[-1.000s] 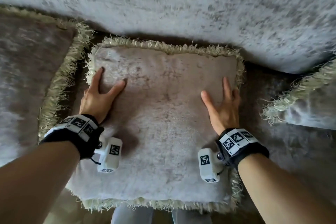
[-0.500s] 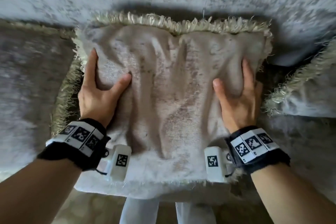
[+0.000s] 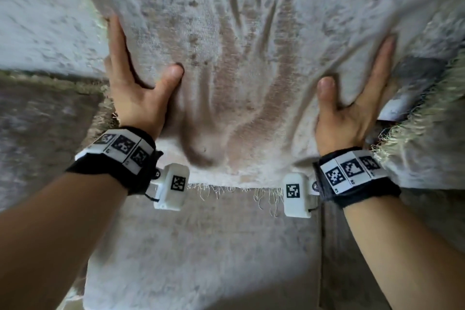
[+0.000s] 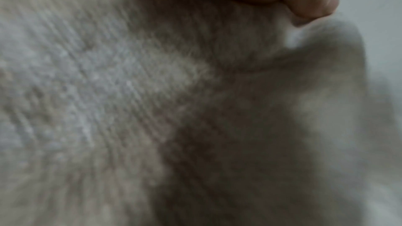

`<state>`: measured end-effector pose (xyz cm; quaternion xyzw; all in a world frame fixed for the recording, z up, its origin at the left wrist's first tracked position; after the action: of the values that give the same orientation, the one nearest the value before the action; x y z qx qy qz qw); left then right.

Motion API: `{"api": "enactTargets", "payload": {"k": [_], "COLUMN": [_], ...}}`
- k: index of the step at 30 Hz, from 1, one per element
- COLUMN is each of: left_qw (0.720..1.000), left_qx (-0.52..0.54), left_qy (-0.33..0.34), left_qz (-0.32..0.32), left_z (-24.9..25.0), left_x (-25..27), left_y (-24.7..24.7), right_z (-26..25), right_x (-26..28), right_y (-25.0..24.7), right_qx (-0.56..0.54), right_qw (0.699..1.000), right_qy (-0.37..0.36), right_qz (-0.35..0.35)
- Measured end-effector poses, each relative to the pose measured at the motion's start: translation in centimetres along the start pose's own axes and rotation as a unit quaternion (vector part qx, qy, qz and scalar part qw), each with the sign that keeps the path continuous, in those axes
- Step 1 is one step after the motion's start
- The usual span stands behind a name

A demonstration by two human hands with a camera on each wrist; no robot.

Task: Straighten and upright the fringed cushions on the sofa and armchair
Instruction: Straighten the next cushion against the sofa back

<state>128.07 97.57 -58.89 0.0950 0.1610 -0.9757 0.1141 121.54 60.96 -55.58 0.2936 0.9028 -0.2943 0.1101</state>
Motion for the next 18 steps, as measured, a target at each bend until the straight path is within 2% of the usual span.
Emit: {"api": "enactTargets", "payload": {"k": [3,8,12,14,16,18], "left_qw": [1.0,0.998,0.989,0.986,0.981,0.975], "left_qx": [-0.016,-0.053,-0.115,-0.139,-0.171,-0.194], "left_qy": [-0.014,-0.011,-0.074,-0.069,-0.064,-0.097], "left_qz": [0.002,0.021,0.055,0.065,0.069,0.051], "left_z": [-1.7,-1.2,0.9,2.7,4.2,4.8], "left_x": [-0.3,0.3,1.8,2.5,2.9,3.4], "left_y": [0.8,0.0,-1.8,-3.0,-4.8,-6.9], "right_z": [1.4,1.0,-1.5,-3.9,-6.5,-9.4], "right_x": [-0.6,-0.3,0.6,0.9,1.3,1.9], "right_y": [0.7,-0.1,-1.9,-2.3,-1.8,0.1], "right_qx": [-0.001,0.006,0.059,0.105,0.104,0.067], "right_qw": [1.0,1.0,0.998,0.992,0.991,0.991], "right_qy": [0.004,-0.007,-0.024,-0.063,-0.083,-0.101], "right_qz": [-0.009,-0.016,0.029,0.04,0.015,-0.047]}}
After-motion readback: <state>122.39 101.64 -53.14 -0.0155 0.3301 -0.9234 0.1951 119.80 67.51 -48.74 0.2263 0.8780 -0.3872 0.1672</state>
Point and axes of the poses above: each hand's wrist, its own x-axis away from the middle knuckle, its own y-axis out of the palm, z = x × y, the point moved 10 cm from there along -x, towards the middle knuckle, and after that the axes turned 3 degrees about -y, right-handed, at the moved point
